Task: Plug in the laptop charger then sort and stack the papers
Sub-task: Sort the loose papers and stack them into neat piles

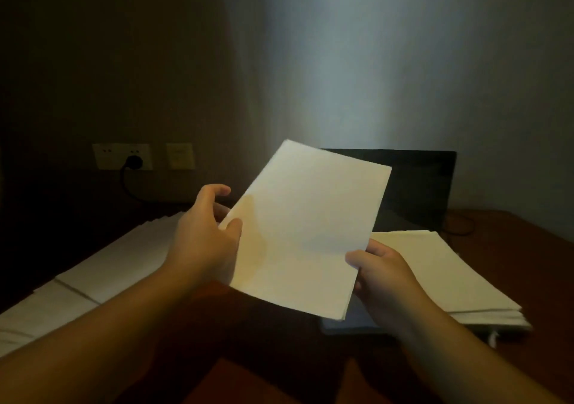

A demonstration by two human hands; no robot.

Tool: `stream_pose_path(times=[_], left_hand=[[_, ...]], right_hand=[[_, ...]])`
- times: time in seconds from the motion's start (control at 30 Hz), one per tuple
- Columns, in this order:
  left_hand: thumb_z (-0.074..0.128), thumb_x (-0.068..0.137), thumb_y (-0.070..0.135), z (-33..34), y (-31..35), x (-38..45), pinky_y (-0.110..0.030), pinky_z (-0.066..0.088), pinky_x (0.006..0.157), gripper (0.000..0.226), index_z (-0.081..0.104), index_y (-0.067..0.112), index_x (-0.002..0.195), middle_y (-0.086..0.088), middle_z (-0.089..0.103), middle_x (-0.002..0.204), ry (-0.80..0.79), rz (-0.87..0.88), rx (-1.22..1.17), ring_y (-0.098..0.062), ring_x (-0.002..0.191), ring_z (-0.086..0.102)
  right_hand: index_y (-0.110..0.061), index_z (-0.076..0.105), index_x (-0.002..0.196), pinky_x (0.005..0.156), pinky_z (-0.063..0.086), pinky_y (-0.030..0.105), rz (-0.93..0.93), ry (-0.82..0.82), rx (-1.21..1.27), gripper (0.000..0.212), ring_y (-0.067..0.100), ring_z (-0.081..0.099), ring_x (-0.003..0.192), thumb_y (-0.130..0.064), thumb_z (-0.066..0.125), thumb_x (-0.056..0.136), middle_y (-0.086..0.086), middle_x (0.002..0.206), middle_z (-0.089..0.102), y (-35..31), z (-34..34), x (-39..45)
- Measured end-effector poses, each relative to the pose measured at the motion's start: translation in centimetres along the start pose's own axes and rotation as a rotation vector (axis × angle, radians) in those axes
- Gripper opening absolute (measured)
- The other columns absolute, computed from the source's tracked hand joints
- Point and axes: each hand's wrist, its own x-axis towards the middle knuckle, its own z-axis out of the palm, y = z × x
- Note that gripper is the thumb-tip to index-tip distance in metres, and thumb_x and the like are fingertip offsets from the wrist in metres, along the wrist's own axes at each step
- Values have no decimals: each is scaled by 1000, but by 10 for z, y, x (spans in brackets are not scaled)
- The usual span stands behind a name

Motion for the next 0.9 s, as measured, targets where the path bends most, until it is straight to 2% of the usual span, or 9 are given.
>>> stream_pose_path(times=[0.1, 0.2, 0.3, 0.43, 0.5, 0.57, 0.67, 0.8, 0.9], left_hand=[[69, 92, 25, 16, 12, -8, -34, 57, 83, 54, 43, 31, 139, 3, 53, 132, 24, 18, -25, -17, 105, 59], [67, 94, 26, 35, 23, -22, -23, 52, 69, 53, 42, 29, 141, -2, 45, 141, -27, 31, -70, -18, 111, 56], [65, 95, 30, 55, 28, -41, -22, 48, 75, 51, 42, 28, 141, -1, 41, 144, -117, 24, -71, -12, 109, 47], [62, 94, 42, 77, 33, -63, -28, 54, 86, 50, 41, 32, 139, 2, 48, 138, -251, 18, -120, -12, 110, 54], [60, 95, 44, 85, 39, -74, -20, 52, 74, 47, 45, 31, 138, 11, 57, 118, -320, -2, -188, -7, 91, 59], [61, 94, 45, 91, 43, -83, -31, 57, 80, 42, 53, 30, 133, 14, 62, 103, -368, -37, -273, -12, 89, 64], [65, 91, 46, 100, 50, -91, -43, 56, 93, 47, 55, 29, 134, 3, 68, 114, -443, -89, -345, -20, 103, 67], [63, 93, 45, 101, 58, -94, -28, 46, 97, 58, 44, 28, 145, 3, 56, 135, -458, -66, -316, -18, 124, 56], [64, 92, 45, 99, 55, -93, -27, 47, 92, 52, 51, 28, 139, 2, 57, 137, -467, -40, -333, -13, 117, 57]], right_hand=[[-2, 68, 104, 86, 50, 50, 18, 117, 117, 26, 47, 58, 111, 8, 47, 91, 15, 104, 73, 7, -21, -6], [4, 64, 102, 76, 45, 44, 20, 259, 219, 21, 46, 62, 95, 10, 48, 90, 26, 113, 66, 14, -40, -12], [0, 61, 96, 70, 49, 40, 23, 360, 273, 18, 33, 58, 85, 10, 47, 92, 20, 100, 68, 15, -51, -21], [-3, 53, 93, 59, 49, 33, 31, 470, 307, 14, 26, 56, 74, 9, 46, 95, 14, 91, 59, 12, -61, -30], [-1, 50, 94, 59, 52, 34, 31, 529, 324, 12, 26, 57, 71, 10, 45, 95, 14, 89, 57, 14, -63, -31], [-1, 48, 93, 59, 53, 36, 25, 577, 335, 13, 26, 57, 69, 11, 44, 94, 14, 88, 55, 15, -60, -32], [-5, 50, 88, 58, 50, 34, 3, 609, 316, 17, 25, 57, 68, 10, 44, 94, 12, 88, 57, 13, -54, -36], [-10, 55, 94, 59, 51, 34, -3, 662, 238, 16, 24, 62, 74, 5, 48, 93, 9, 90, 61, 19, -47, -36], [-14, 53, 91, 68, 58, 41, 20, 656, 250, 19, 30, 65, 87, 5, 50, 91, 13, 99, 62, 24, -39, -35]])
